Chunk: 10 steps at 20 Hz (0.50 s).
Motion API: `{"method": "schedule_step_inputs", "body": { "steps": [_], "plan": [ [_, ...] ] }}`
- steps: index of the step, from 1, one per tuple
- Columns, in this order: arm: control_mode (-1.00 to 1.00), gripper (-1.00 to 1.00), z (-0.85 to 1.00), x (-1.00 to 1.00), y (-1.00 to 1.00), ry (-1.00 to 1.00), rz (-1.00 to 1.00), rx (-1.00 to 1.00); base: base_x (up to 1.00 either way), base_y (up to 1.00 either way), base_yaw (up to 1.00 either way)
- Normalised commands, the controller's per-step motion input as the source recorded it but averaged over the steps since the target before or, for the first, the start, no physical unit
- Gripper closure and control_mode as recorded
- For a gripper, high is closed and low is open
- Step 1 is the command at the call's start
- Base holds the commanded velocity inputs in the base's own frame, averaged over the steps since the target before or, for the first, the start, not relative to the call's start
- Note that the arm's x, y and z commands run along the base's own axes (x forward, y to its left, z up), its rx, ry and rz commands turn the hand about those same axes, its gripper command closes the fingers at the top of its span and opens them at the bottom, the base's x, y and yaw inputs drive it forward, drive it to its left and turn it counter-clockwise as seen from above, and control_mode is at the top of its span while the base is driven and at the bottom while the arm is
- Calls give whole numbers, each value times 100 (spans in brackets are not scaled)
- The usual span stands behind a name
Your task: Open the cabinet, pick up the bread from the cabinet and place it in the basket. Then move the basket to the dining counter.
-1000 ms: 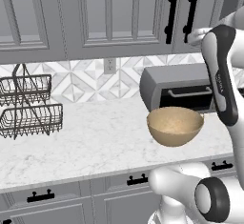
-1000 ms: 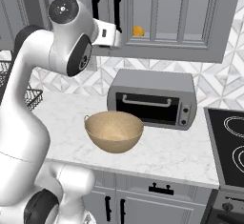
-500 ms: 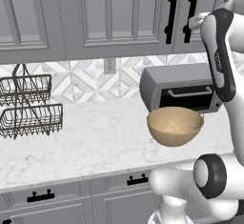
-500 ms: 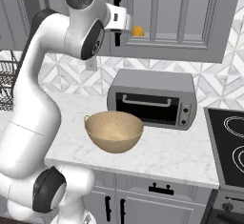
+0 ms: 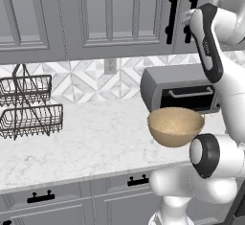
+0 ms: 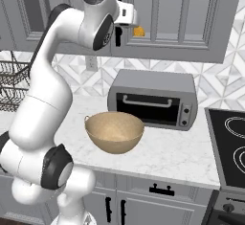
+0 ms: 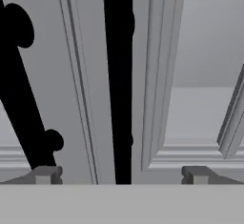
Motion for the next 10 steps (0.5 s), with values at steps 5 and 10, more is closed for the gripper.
{"method": "schedule_step_inputs", "body": {
  "steps": [5,10],
  "plan": [
    [-100,-100,-3,66,-15,0,3,0,0,0,0],
    [-100,-100,-4,68,-2,0,1,0,0,0,0]
  ]
}}
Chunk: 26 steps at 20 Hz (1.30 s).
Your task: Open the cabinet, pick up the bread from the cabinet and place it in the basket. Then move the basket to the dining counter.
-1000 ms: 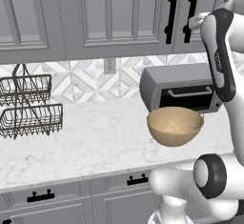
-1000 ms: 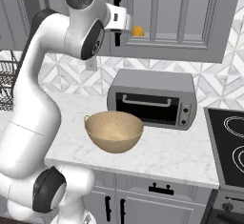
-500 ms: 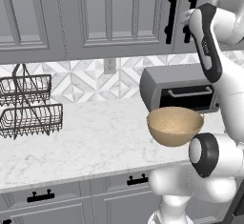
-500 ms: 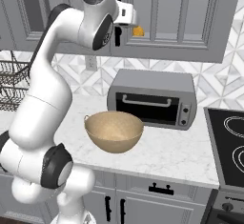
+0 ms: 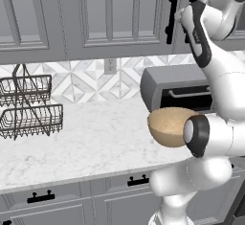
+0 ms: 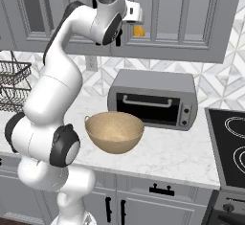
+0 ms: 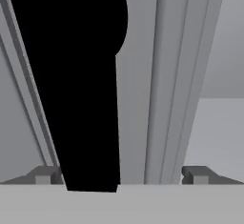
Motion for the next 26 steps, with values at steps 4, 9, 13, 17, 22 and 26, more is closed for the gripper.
{"method": "schedule_step_inputs", "body": {
  "steps": [4,9,13,17,22,26],
  "plan": [
    [-100,100,-31,66,0,-5,0,0,0,0,0],
    [-100,100,-45,42,-36,-8,-2,-1,0,0,0],
    [-100,100,-11,7,-95,2,-4,1,0,0,0],
    [-100,100,1,-41,-100,6,2,12,0,0,0],
    [-100,100,6,-96,-100,0,6,16,0,0,0],
    [-100,100,1,-100,-100,-11,4,12,0,0,0]
  ]
}}
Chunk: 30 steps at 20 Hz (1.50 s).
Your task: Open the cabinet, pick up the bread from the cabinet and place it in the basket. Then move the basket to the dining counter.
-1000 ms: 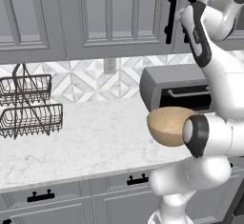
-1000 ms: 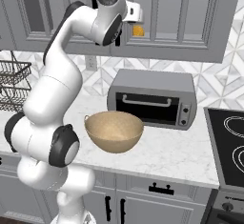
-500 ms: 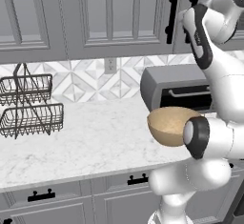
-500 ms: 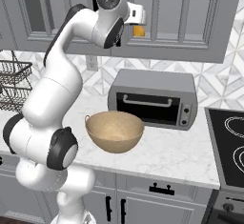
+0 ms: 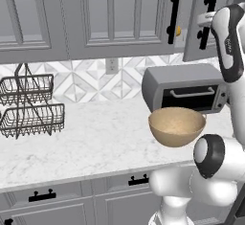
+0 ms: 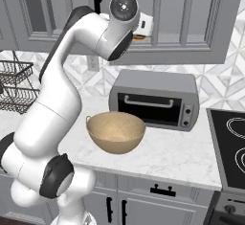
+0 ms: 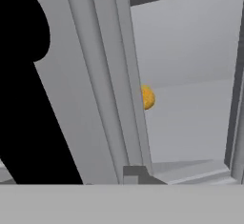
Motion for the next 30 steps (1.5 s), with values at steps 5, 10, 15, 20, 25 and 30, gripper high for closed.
{"method": "schedule_step_inputs", "body": {
  "steps": [5,10,15,20,25,30],
  "plan": [
    [-100,100,6,-100,-100,-17,1,6,0,0,0],
    [-100,100,6,-100,-100,-11,0,2,0,0,0],
    [-100,100,0,-100,-100,-6,0,0,0,0,0],
    [-100,100,0,-100,-100,-5,-1,0,0,0,0],
    [-100,100,0,-94,-100,-3,-9,0,0,0,0],
    [-100,100,1,-99,-31,-17,-10,2,0,0,0]
  ]
}}
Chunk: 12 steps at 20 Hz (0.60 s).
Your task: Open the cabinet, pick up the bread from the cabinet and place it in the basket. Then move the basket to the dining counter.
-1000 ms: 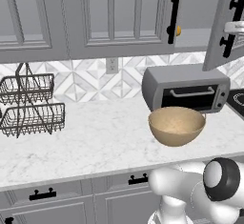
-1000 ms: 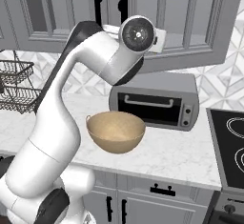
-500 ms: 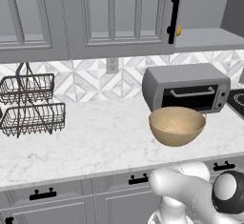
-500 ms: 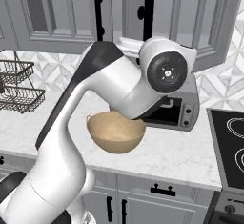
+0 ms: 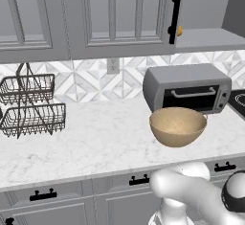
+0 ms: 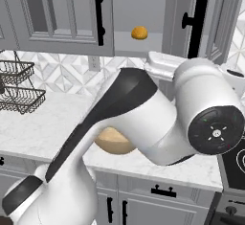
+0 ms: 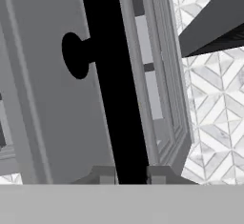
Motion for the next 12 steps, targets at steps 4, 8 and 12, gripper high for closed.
{"method": "schedule_step_inputs", "body": {
  "steps": [4,8,12],
  "plan": [
    [-100,100,2,-100,84,-28,-7,12,0,0,0],
    [-100,100,-1,-100,100,-30,-8,2,0,0,0],
    [-100,100,-26,-46,100,-26,-8,0,0,0,0]
  ]
}}
